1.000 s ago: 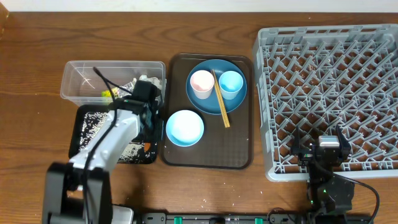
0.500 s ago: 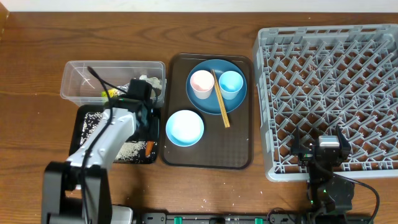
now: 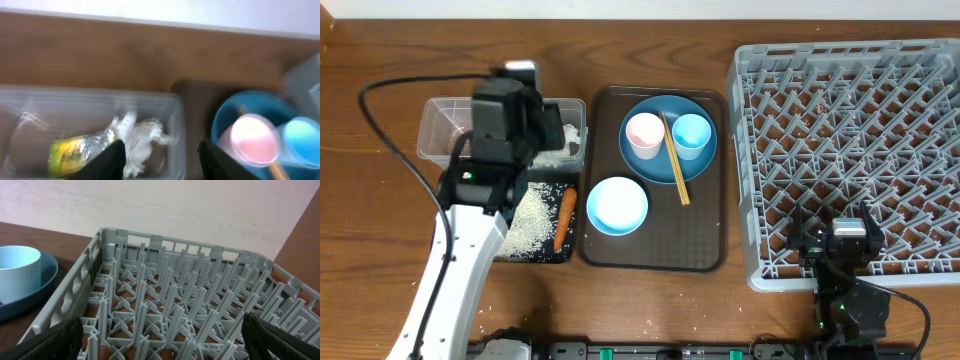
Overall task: Sort waste into correct bins and load items into the dishwasher rack
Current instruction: 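Retract the left gripper to the left side of the table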
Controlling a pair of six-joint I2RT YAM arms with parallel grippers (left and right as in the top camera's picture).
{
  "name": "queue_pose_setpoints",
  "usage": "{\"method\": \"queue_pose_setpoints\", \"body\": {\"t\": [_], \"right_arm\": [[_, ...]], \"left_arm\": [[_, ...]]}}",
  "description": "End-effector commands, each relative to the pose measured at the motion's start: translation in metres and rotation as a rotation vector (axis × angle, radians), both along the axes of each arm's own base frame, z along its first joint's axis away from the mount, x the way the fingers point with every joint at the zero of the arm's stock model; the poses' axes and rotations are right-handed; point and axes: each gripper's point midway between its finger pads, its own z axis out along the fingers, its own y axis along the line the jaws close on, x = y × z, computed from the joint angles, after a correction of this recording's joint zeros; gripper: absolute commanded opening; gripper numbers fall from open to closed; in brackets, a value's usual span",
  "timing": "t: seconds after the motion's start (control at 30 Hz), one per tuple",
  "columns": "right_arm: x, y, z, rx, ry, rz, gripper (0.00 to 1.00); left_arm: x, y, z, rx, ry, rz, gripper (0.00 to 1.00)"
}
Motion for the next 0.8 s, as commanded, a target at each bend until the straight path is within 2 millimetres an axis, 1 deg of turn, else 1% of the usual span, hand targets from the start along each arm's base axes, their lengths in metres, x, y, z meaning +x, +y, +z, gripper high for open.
{"method": "queue_pose_setpoints", "body": {"t": [0.0, 0.07, 0.13, 0.2, 0.27, 0.33, 0.37, 0.43, 0.47, 0.5, 0.57, 0.63, 0.7, 0.73, 0.77], "right_arm": [[0.000, -0.007, -0.001, -0.004, 0.004, -0.031, 0.99], [0.000, -0.007, -0.001, -0.004, 0.004, -0.031, 0.99], [0.000, -0.007, -0.001, -0.004, 0.004, -0.031, 0.99], [0.000, -0.007, -0.001, -0.004, 0.004, -0.031, 0.99], [0.000, -0.007, -0.001, -0.004, 0.004, -0.031, 0.99], [0.000, -0.007, -0.001, -0.004, 0.004, -0.031, 0.99], [0.000, -0.007, -0.001, -0.004, 0.004, -0.032, 0.99], [0.000, -0.007, -0.001, -0.004, 0.004, -0.031, 0.99], [0.000, -0.007, -0.001, -0.004, 0.004, -0.031, 0.99], [0.000, -0.007, -0.001, -0.004, 0.004, -0.031, 0.99], [0.000, -0.007, -0.001, -0.004, 0.004, -0.031, 0.99], [0.000, -0.007, -0.001, -0.004, 0.004, -0.031, 0.99], [0.000, -0.007, -0.001, -0.004, 0.004, -0.031, 0.99], [0.000, -0.007, -0.001, -0.004, 0.004, -0.032, 0.99], [0.000, -0.007, -0.001, -0.004, 0.004, -0.031, 0.99]], "left_arm": [[0.011, -0.005, 0.000, -0.070, -0.011, -0.016, 0.50], [0.019, 0.005, -0.006, -0.069, -0.006, 0.009, 0.50], [0.022, 0.018, -0.009, -0.068, -0.003, 0.042, 0.50], [0.024, 0.044, -0.006, -0.069, -0.018, 0.103, 0.50], [0.026, 0.076, 0.001, -0.068, -0.043, 0.180, 0.50], [0.026, 0.117, 0.011, -0.065, -0.080, 0.273, 0.50], [0.025, 0.135, 0.016, -0.061, -0.100, 0.314, 0.50], [0.020, 0.180, 0.027, -0.050, -0.156, 0.416, 0.51], [0.018, 0.193, 0.030, -0.045, -0.173, 0.446, 0.51], [0.014, 0.212, 0.034, -0.038, -0.196, 0.487, 0.55], [0.006, 0.241, 0.039, -0.026, -0.227, 0.552, 0.58], [0.001, 0.262, 0.041, -0.017, -0.245, 0.597, 0.60], [-0.002, 0.274, 0.035, -0.016, -0.236, 0.625, 0.69], [-0.003, 0.278, 0.031, -0.017, -0.226, 0.634, 0.82], [-0.003, 0.280, 0.027, -0.018, -0.217, 0.639, 0.84]]}}
